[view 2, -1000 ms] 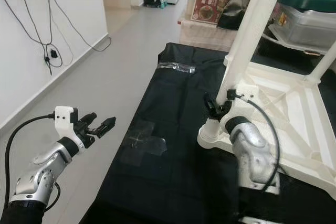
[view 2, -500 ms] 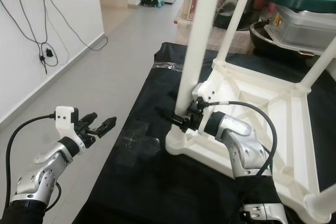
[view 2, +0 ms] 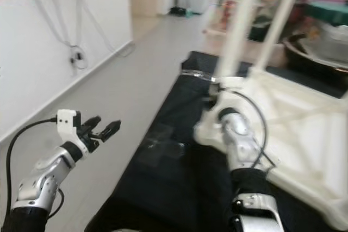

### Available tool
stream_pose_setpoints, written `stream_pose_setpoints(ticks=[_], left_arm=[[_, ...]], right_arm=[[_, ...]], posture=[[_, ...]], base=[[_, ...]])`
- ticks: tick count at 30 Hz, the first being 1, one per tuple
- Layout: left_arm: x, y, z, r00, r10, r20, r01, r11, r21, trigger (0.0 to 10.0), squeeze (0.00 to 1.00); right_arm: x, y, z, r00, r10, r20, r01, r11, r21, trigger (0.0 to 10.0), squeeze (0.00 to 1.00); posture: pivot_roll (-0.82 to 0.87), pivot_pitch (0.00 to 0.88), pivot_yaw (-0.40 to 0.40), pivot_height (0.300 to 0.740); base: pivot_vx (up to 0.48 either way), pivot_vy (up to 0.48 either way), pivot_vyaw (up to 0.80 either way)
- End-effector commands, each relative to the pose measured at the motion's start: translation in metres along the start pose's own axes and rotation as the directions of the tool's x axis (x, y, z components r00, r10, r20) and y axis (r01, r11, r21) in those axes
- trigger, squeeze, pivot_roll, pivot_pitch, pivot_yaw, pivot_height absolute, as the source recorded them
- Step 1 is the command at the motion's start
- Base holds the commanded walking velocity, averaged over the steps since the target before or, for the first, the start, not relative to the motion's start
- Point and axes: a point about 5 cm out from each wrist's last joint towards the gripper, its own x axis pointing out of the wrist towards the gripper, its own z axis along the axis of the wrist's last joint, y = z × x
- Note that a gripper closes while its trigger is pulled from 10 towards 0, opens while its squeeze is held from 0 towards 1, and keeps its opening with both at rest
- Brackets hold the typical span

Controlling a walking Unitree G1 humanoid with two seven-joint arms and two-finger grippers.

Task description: Building children table

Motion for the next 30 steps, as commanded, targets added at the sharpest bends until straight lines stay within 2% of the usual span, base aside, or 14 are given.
stream_pose_setpoints(ticks=[1, 3, 4, 5, 10, 11, 14, 15, 18, 22, 23, 25, 26, 30], left_arm=[[0.001, -0.004, 0.000, 1.000, -0.017, -0.004, 0.017, 1.000, 0.000, 10.0, 0.00], [0.000, -0.003, 0.000, 1.000, -0.014, -0.002, 0.014, 1.000, 0.003, 10.0, 0.00], [0.000, -0.004, 0.001, 1.000, -0.013, -0.001, 0.013, 1.000, 0.010, 10.0, 0.00], [0.000, -0.004, 0.001, 1.000, -0.013, -0.001, 0.013, 1.000, 0.014, 10.0, 0.00], [0.000, -0.004, 0.001, 1.000, -0.015, -0.001, 0.015, 1.000, 0.017, 10.0, 0.00], [0.000, -0.004, 0.001, 1.000, -0.017, -0.002, 0.017, 1.000, 0.017, 10.0, 0.00], [0.001, -0.004, 0.001, 1.000, -0.021, -0.004, 0.022, 1.000, 0.017, 10.0, 0.00], [0.001, -0.005, 0.001, 1.000, -0.023, -0.004, 0.023, 1.000, 0.016, 10.0, 0.00], [0.001, -0.005, 0.001, 1.000, -0.024, -0.003, 0.024, 1.000, 0.012, 10.0, 0.00], [0.002, -0.005, 0.001, 1.000, -0.023, -0.002, 0.023, 1.000, 0.011, 10.0, 0.00], [0.002, -0.006, 0.000, 1.000, -0.024, -0.002, 0.024, 1.000, 0.011, 10.0, 0.00], [0.002, -0.006, 0.000, 1.000, -0.024, -0.002, 0.024, 1.000, 0.011, 10.0, 0.00], [0.003, -0.006, 0.000, 1.000, -0.026, -0.001, 0.026, 1.000, 0.009, 10.0, 0.00], [0.004, -0.008, -0.001, 1.000, -0.026, 0.001, 0.026, 1.000, 0.007, 10.0, 0.00]], right_arm=[[-0.010, -0.013, -0.037, 0.982, -0.089, -0.164, 0.072, 0.992, -0.108, 0.0, 0.00], [-0.020, -0.011, -0.035, 0.985, -0.085, -0.150, 0.069, 0.992, -0.110, 0.0, 0.00], [-0.034, 0.005, -0.034, 0.988, 0.038, -0.152, -0.048, 0.997, -0.065, 8.6, 0.00], [-0.045, 0.020, -0.032, 0.973, 0.177, -0.146, -0.183, 0.983, -0.031, 10.0, 0.00], [-0.061, 0.043, -0.026, 0.916, 0.392, -0.089, -0.389, 0.920, 0.046, 10.0, 0.00], [-0.061, 0.049, -0.019, 0.896, 0.443, -0.041, -0.440, 0.896, 0.061, 10.0, 1.00], [-0.060, 0.058, -0.002, 0.850, 0.526, 0.024, -0.525, 0.845, 0.101, 10.0, 1.00], [-0.063, 0.062, 0.010, 0.773, 0.631, 0.068, -0.635, 0.767, 0.089, 10.0, 0.00], [-0.075, 0.064, 0.028, 0.571, 0.815, 0.098, -0.820, 0.571, 0.029, 10.0, 0.00], [-0.078, 0.060, 0.032, 0.491, 0.867, 0.087, -0.868, 0.495, -0.031, 10.0, 0.00], [-0.076, 0.058, 0.034, 0.423, 0.903, 0.069, -0.899, 0.428, -0.091, 10.0, 0.00], [-0.076, 0.058, 0.034, 0.423, 0.903, 0.069, -0.899, 0.428, -0.091, 10.0, 0.00], [-0.074, 0.059, 0.035, 0.334, 0.942, 0.035, -0.932, 0.335, -0.140, 10.0, 0.00], [-0.064, 0.078, 0.024, 0.142, 0.988, -0.060, -0.974, 0.128, -0.184, 10.0, 0.00]], posture=[[-0.05, 0.000, -0.085, 0.740], [-0.05, 0.000, -0.086, 0.740], [-0.06, 0.000, -0.080, 0.740], [-0.07, 0.000, -0.073, 0.740], [-0.07, 0.000, -0.071, 0.740], [-0.07, 0.000, -0.069, 0.740], [-0.08, 0.000, -0.064, 0.740], [-0.08, 0.000, -0.065, 0.740], [-0.08, 0.000, -0.069, 0.740], [-0.08, 0.000, -0.068, 0.740], [-0.07, 0.000, -0.072, 0.740], [-0.07, 0.000, -0.072, 0.740], [-0.07, 0.000, -0.074, 0.740], [-0.05, 0.000, -0.094, 0.740]], base=[[0.000, 0.000, 0.00], [0.000, 0.000, 0.00], [0.000, 0.000, 0.00], [0.000, 0.000, 0.00], [0.000, 0.000, 0.00], [0.000, 0.000, 0.00], [0.000, 0.000, 0.00], [0.000, 0.000, 0.00], [0.000, 0.000, 0.00], [0.000, 0.000, 0.00], [0.000, 0.000, 0.00], [0.000, 0.000, 0.00], [0.000, 0.000, 0.00], [0.000, 0.000, 0.00]])
